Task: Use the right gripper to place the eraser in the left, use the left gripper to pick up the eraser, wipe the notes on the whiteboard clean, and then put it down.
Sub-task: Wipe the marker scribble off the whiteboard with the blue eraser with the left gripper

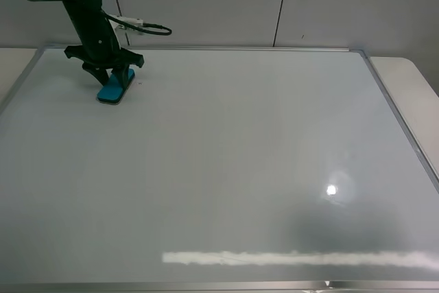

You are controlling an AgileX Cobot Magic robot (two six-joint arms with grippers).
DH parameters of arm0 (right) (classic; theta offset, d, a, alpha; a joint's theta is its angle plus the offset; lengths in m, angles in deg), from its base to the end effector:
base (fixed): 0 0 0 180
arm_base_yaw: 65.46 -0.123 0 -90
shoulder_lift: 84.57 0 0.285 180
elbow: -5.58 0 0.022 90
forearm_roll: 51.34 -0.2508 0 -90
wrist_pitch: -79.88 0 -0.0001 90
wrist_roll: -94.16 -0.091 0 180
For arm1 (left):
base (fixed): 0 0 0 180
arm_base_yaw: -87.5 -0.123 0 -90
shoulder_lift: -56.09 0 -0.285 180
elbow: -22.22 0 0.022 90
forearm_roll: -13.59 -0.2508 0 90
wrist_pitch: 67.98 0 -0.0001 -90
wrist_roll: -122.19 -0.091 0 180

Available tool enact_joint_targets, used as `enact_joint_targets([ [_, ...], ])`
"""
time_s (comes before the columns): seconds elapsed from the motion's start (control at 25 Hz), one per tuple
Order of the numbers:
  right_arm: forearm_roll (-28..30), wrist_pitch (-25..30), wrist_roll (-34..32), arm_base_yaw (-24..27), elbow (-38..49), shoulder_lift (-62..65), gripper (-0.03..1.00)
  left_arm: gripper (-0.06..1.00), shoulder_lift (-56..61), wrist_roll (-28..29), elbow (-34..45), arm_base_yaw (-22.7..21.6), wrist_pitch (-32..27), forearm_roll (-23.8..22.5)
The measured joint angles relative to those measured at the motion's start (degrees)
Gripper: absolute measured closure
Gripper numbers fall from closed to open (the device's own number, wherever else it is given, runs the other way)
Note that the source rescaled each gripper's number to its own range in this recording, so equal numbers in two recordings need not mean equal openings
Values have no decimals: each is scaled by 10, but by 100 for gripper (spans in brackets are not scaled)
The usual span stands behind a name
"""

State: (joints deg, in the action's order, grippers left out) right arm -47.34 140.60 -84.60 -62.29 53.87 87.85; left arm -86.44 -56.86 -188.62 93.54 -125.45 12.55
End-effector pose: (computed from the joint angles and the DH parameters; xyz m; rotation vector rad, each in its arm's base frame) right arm -0.0063 -0.0052 0.2789 0.0378 2.0351 -0.1318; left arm 0.4818 -0.0496 0.1347 0.1433 2.9483 0.0068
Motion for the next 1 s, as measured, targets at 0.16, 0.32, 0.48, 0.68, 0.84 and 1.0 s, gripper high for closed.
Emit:
enact_joint_targets([
  [0.16, 0, 0, 0, 0, 0, 0, -3, 90, -3, 5, -2, -30, -18, -5],
  [0.32, 0, 0, 0, 0, 0, 0, -3, 90, -4, 6, -4, -29, -19, -5],
  [0.48, 0, 0, 0, 0, 0, 0, -3, 90, -11, 6, -20, -22, -34, -6],
  [0.68, 0, 0, 0, 0, 0, 0, -3, 90, -54, 6, -107, 2, -107, -15],
  [0.84, 0, 0, 0, 0, 0, 0, -3, 90, -96, 6, -190, 36, -129, -12],
  [1.0, 0, 0, 0, 0, 0, 0, -3, 90, -127, 6, -253, 76, -129, -9],
])
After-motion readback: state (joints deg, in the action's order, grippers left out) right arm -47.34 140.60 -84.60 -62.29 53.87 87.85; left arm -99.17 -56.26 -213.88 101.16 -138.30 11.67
